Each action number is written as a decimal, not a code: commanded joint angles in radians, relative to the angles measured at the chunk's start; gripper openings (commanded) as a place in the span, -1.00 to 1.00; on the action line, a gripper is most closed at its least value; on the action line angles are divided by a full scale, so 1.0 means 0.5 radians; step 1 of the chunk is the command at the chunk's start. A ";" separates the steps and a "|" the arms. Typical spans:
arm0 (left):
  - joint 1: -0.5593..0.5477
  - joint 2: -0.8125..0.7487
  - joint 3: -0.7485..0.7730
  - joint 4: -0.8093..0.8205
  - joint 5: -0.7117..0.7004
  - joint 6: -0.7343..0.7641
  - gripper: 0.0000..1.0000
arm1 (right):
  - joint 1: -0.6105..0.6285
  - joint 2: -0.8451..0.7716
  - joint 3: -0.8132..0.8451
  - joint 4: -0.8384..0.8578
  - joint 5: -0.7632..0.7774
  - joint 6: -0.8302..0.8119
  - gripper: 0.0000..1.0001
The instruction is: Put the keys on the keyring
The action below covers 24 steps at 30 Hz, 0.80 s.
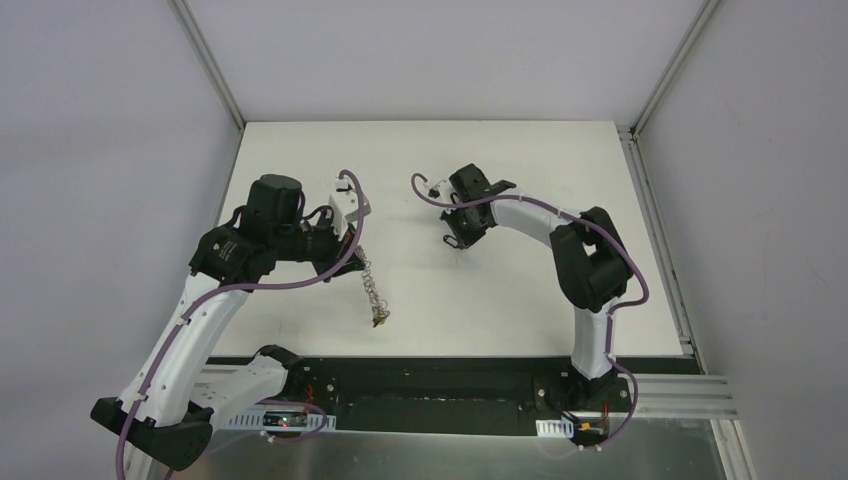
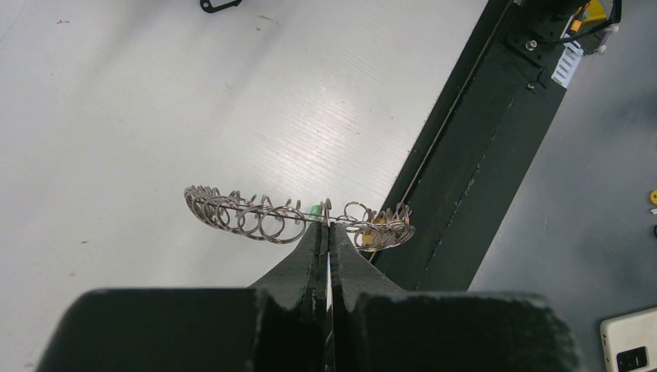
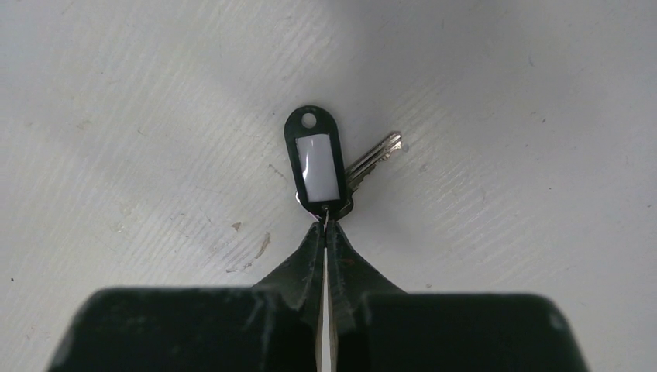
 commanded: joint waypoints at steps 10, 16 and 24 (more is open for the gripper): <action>0.022 0.034 0.165 0.045 0.002 -0.003 -1.00 | -0.075 -0.566 0.144 -0.252 -0.629 -0.327 -1.00; 0.022 0.173 0.412 -0.097 0.011 0.071 -1.00 | -0.079 -0.679 0.421 -0.561 -0.959 -0.444 -1.00; 0.010 0.345 0.617 -0.072 0.105 -0.011 -1.00 | -0.079 -0.797 0.663 -0.685 -1.350 -0.416 -1.00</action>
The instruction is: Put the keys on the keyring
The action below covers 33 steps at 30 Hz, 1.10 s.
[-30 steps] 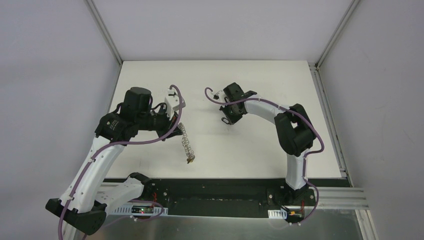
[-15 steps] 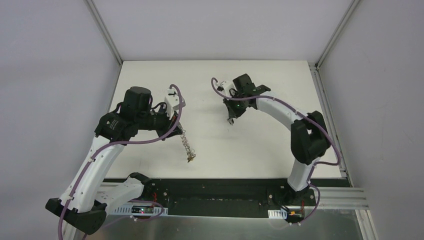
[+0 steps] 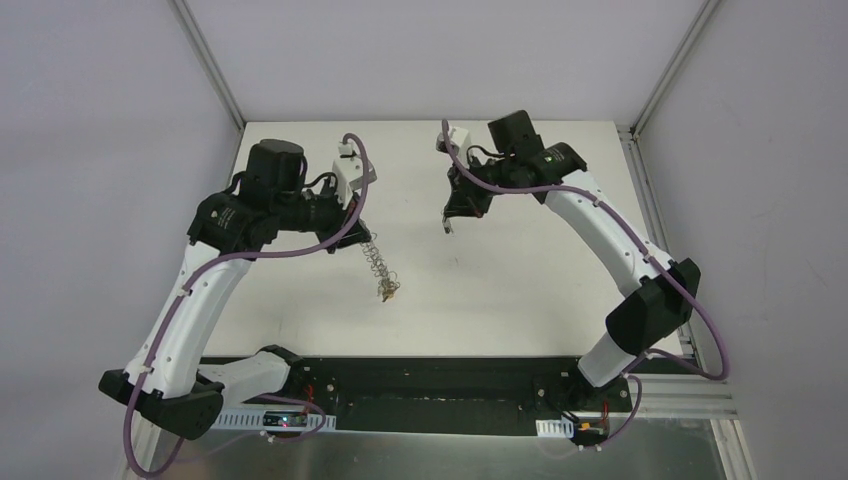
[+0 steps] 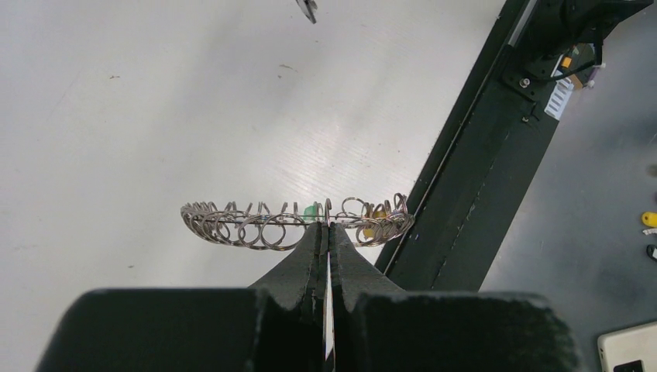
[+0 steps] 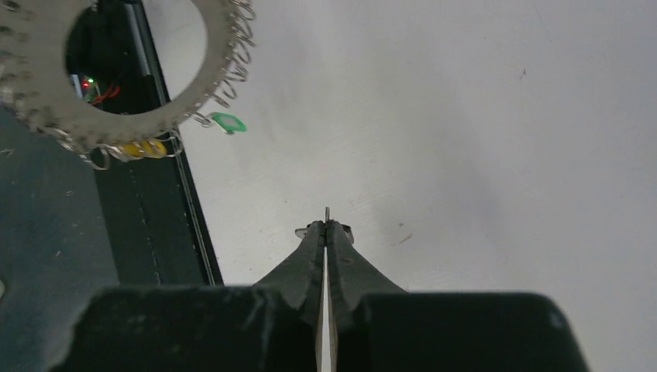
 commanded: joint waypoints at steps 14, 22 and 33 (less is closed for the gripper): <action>-0.156 0.349 0.461 0.151 0.123 -0.179 -1.00 | 0.001 -0.155 0.346 -0.059 -0.853 0.271 -1.00; -0.312 0.380 0.471 0.175 0.045 0.018 -1.00 | 0.001 -0.266 0.138 -0.016 -0.990 0.336 -1.00; -0.426 0.267 0.317 0.100 -0.016 0.160 -1.00 | 0.005 -0.316 -0.104 0.214 -1.151 0.531 -1.00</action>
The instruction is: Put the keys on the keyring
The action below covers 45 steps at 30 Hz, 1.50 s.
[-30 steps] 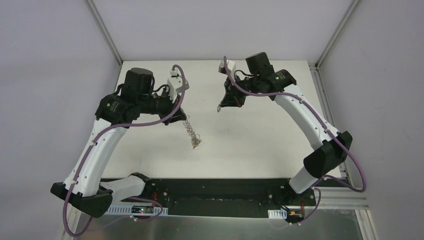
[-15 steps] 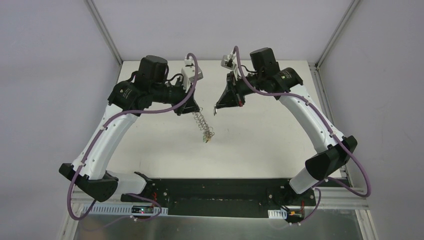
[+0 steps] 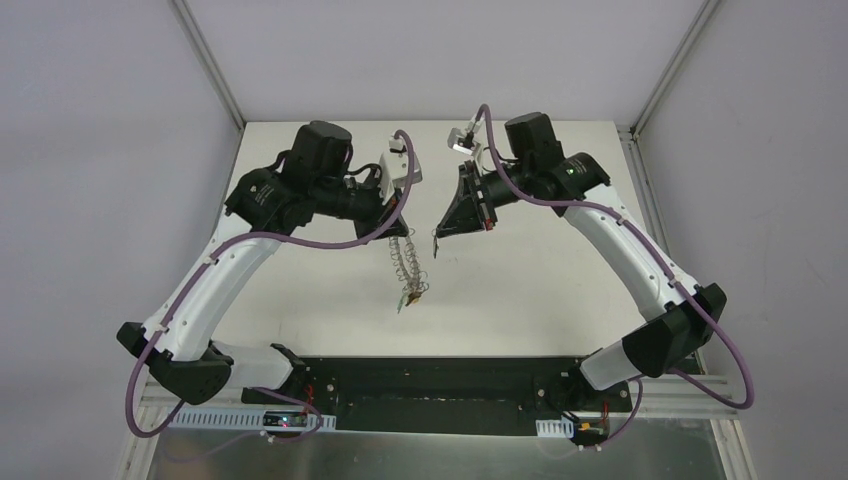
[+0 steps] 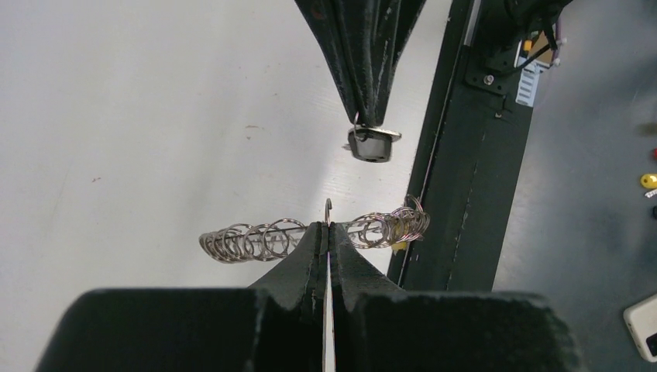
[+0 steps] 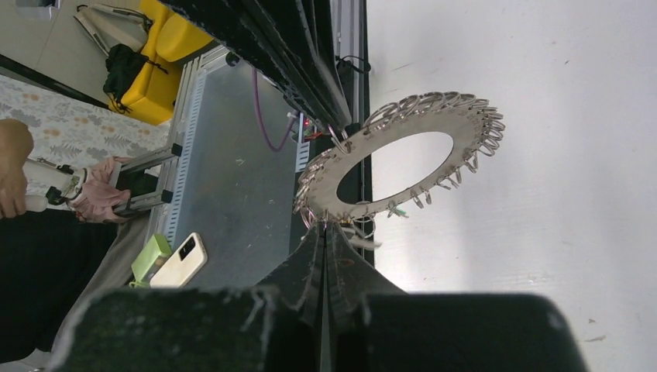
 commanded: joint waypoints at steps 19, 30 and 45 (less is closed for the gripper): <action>-0.005 -0.232 -0.208 0.077 -0.075 -0.065 -1.00 | 0.003 0.025 -0.159 0.387 -0.282 0.230 -1.00; 0.005 -0.144 -0.098 0.060 0.048 -0.092 -1.00 | 0.003 0.044 -0.045 0.263 -0.217 0.143 -1.00; 0.002 -0.086 -0.020 0.067 -0.064 -0.087 -1.00 | 0.005 -0.010 -0.346 0.935 -0.395 0.810 -1.00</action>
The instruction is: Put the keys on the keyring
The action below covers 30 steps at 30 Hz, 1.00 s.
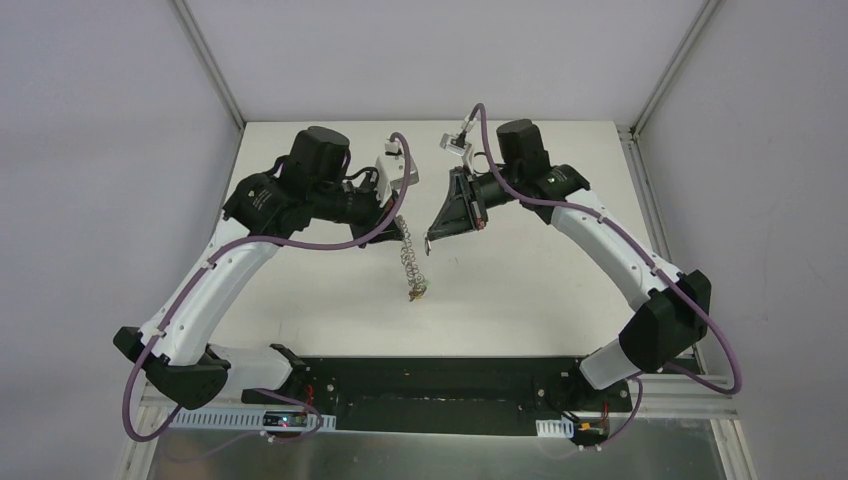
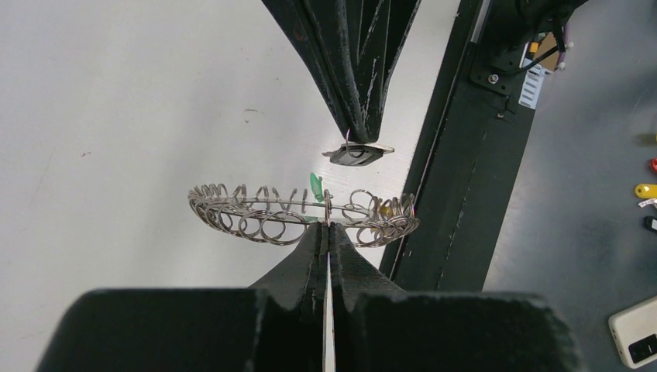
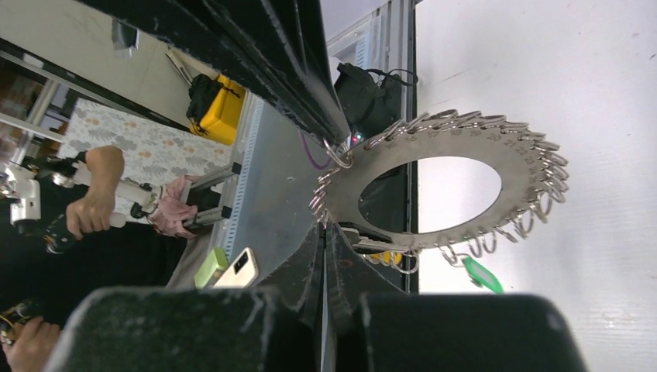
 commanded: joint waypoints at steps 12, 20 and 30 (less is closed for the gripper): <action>0.004 -0.041 0.016 0.109 0.031 -0.036 -1.00 | 0.010 -0.021 -0.185 0.821 -0.163 0.727 -1.00; 0.004 -0.043 -0.008 0.143 0.054 -0.096 -1.00 | 0.030 0.011 -0.222 0.992 -0.193 0.871 -1.00; 0.004 -0.041 -0.014 0.160 0.059 -0.120 -1.00 | 0.061 0.058 -0.247 1.083 -0.160 0.949 -1.00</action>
